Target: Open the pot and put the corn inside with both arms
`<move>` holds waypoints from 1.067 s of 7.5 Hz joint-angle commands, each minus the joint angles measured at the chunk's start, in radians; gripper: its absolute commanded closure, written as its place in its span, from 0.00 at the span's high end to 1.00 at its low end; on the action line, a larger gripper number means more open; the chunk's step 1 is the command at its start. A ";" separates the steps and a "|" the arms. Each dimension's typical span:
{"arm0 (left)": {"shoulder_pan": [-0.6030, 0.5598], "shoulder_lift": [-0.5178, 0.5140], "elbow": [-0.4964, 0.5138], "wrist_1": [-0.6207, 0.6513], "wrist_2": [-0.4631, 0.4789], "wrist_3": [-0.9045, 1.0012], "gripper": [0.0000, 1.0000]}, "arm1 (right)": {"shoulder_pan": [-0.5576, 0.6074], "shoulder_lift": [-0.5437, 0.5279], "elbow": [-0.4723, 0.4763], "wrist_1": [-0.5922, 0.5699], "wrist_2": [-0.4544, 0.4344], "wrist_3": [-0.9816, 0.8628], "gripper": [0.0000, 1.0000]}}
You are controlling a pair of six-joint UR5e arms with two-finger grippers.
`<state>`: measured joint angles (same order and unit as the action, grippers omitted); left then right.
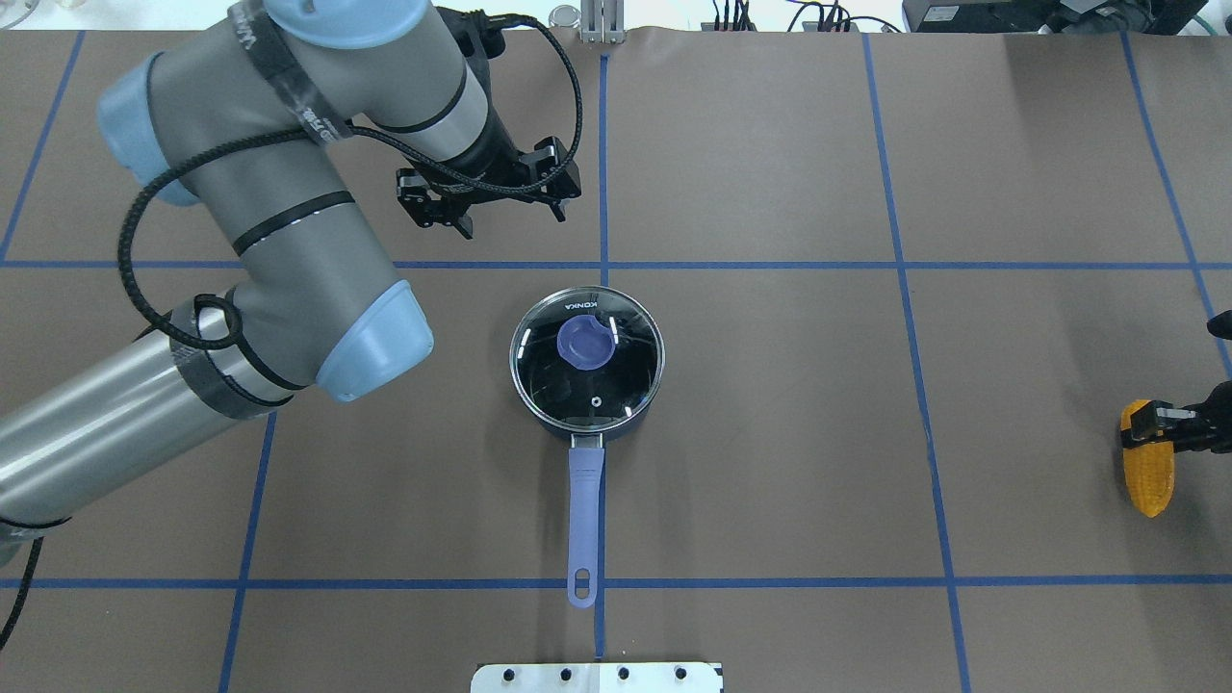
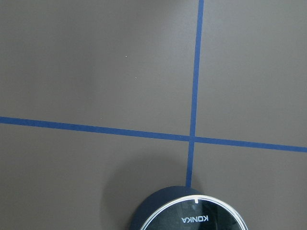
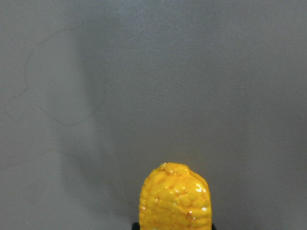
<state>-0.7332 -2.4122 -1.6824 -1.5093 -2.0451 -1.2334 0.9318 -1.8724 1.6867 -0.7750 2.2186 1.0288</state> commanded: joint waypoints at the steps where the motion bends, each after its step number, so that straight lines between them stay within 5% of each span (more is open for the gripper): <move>1: 0.064 -0.033 0.036 0.000 0.054 -0.032 0.98 | 0.054 0.005 0.024 -0.009 0.074 0.001 0.34; 8: 0.182 -0.022 0.082 -0.008 0.155 -0.037 0.98 | 0.188 0.199 0.073 -0.318 0.140 -0.018 0.33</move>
<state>-0.5578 -2.4348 -1.6126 -1.5121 -1.8961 -1.2701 1.0971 -1.7095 1.7526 -1.0359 2.3488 1.0147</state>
